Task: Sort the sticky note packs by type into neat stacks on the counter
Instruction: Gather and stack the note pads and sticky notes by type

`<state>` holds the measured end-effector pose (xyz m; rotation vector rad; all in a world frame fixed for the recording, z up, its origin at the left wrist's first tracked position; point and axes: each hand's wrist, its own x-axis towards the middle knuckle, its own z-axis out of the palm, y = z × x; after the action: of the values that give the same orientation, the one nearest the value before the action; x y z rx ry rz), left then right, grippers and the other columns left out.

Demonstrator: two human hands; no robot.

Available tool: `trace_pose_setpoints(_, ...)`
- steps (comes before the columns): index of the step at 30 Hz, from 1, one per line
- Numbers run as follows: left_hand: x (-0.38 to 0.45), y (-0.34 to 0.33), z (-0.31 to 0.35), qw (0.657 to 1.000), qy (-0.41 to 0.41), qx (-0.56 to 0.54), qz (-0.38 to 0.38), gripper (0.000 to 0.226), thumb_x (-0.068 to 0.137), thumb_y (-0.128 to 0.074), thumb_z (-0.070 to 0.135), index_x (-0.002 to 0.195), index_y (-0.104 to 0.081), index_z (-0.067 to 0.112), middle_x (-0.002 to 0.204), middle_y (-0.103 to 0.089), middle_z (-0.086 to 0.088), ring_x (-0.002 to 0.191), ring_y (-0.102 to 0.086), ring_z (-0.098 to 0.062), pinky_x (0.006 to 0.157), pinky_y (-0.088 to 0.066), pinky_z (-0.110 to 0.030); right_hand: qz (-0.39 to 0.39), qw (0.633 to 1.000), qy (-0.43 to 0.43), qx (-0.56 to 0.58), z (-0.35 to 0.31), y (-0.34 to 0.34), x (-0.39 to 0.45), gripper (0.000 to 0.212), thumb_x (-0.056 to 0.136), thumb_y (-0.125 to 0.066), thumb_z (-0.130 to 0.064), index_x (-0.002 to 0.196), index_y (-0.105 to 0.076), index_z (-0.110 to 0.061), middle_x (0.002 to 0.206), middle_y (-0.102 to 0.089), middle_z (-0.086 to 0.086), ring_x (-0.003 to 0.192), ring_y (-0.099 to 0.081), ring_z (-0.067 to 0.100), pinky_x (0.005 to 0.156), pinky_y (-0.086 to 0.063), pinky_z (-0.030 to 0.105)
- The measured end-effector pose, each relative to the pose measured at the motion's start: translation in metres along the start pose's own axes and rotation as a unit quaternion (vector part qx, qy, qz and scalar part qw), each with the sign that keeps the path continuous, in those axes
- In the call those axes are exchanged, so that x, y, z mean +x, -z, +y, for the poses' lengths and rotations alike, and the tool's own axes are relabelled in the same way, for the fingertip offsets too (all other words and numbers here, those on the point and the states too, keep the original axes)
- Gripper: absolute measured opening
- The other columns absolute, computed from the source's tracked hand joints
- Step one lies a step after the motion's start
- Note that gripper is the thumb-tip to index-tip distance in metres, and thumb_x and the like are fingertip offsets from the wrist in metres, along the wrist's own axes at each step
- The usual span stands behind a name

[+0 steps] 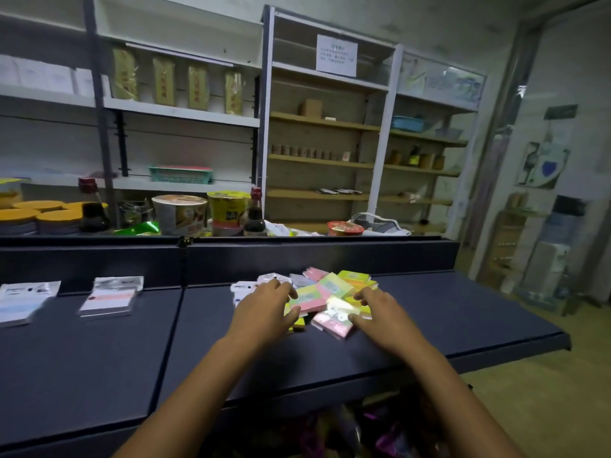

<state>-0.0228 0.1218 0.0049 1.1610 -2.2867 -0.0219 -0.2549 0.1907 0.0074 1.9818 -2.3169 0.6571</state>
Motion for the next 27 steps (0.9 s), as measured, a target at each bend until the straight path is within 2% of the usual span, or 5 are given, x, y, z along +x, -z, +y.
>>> trace_pose_setpoints(11, 0.041, -0.034, -0.002, 0.996, 0.089, 0.014, -0.027, 0.036, 0.095, -0.055, 0.046, 0.126, -0.054, 0.028, 0.126, -0.053, 0.009, 0.116, -0.052, -0.013, 0.079, -0.046, -0.030, -0.020, 0.998, 0.043, 0.042, 0.031, -0.013, 0.060, 0.043, 0.092, -0.061, -0.037, 0.131, -0.052, -0.020, 0.136, -0.054, 0.001, 0.127, -0.048, 0.020, 0.104, -0.042, 0.038)
trace_pose_setpoints(16, 0.065, -0.060, -0.023, 0.988, 0.111, 0.002, -0.104, 0.057, 0.087, -0.063, 0.056, 0.131, -0.053, 0.023, 0.133, -0.047, 0.001, 0.125, -0.044, -0.019, 0.095, -0.045, -0.036, -0.007, 0.998, 0.049, 0.048, 0.032, -0.026, 0.086, 0.040, 0.093, -0.061, -0.038, 0.129, -0.053, -0.021, 0.134, -0.054, -0.001, 0.126, -0.048, 0.018, 0.103, -0.043, 0.036)
trace_pose_setpoints(20, 0.081, -0.075, -0.042, 0.982, 0.113, -0.033, -0.149, 0.080, 0.076, -0.066, 0.070, 0.140, -0.049, 0.026, 0.135, -0.045, 0.001, 0.127, -0.039, -0.020, 0.100, -0.039, -0.036, -0.004, 0.998, 0.041, 0.040, 0.030, -0.032, 0.102, 0.039, 0.093, -0.060, -0.040, 0.127, -0.053, -0.023, 0.129, -0.054, -0.004, 0.123, -0.048, 0.016, 0.100, -0.044, 0.036)
trace_pose_setpoints(24, 0.083, -0.085, -0.055, 0.984, 0.117, -0.064, -0.116, 0.083, 0.064, -0.069, 0.077, 0.131, -0.053, 0.030, 0.132, -0.048, 0.007, 0.125, -0.039, -0.015, 0.099, -0.037, -0.034, 0.011, 0.998, 0.034, 0.044, 0.031, -0.035, 0.114, 0.037, 0.091, -0.060, -0.041, 0.125, -0.053, -0.027, 0.122, -0.054, -0.007, 0.118, -0.049, 0.013, 0.094, -0.046, 0.035)
trace_pose_setpoints(27, 0.083, -0.088, -0.054, 0.990, 0.102, -0.078, -0.064, 0.076, 0.059, -0.075, 0.073, 0.118, -0.051, 0.032, 0.120, -0.055, 0.011, 0.114, -0.046, -0.014, 0.089, -0.038, -0.031, 0.018, 0.998, 0.030, 0.050, 0.031, -0.038, 0.119, 0.035, 0.091, -0.060, -0.039, 0.124, -0.054, -0.027, 0.121, -0.053, -0.008, 0.117, -0.048, 0.012, 0.093, -0.045, 0.033)
